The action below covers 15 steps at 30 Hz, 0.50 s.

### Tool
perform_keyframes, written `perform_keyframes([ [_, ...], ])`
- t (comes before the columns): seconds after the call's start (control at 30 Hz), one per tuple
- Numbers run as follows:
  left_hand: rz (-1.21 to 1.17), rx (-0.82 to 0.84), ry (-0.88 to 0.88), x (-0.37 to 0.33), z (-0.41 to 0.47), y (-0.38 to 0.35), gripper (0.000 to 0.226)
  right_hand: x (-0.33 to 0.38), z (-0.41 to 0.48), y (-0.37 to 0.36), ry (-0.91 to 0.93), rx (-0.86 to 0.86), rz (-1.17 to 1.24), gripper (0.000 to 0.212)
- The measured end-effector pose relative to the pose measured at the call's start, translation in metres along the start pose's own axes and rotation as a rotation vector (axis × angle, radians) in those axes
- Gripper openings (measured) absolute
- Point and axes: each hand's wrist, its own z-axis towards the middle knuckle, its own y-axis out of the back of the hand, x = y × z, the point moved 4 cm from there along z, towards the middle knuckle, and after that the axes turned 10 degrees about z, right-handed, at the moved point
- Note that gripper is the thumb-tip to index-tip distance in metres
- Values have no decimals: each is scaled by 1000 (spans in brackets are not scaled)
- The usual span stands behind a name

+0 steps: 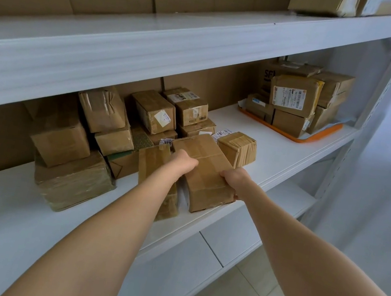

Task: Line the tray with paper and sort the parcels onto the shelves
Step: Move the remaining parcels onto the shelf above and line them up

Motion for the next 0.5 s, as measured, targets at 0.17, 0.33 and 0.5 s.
perform_keyframes([
  [0.17,-390,241,201,4,-9,-18,25,-10,2,4,-82,70,200,55],
  [0.33,-394,195,216,4,-4,-12,38,-14,4,7,-69,87,251,69],
  [0.5,-364,-50,158,1,3,5,52,-1,-3,8,-51,143,348,58],
])
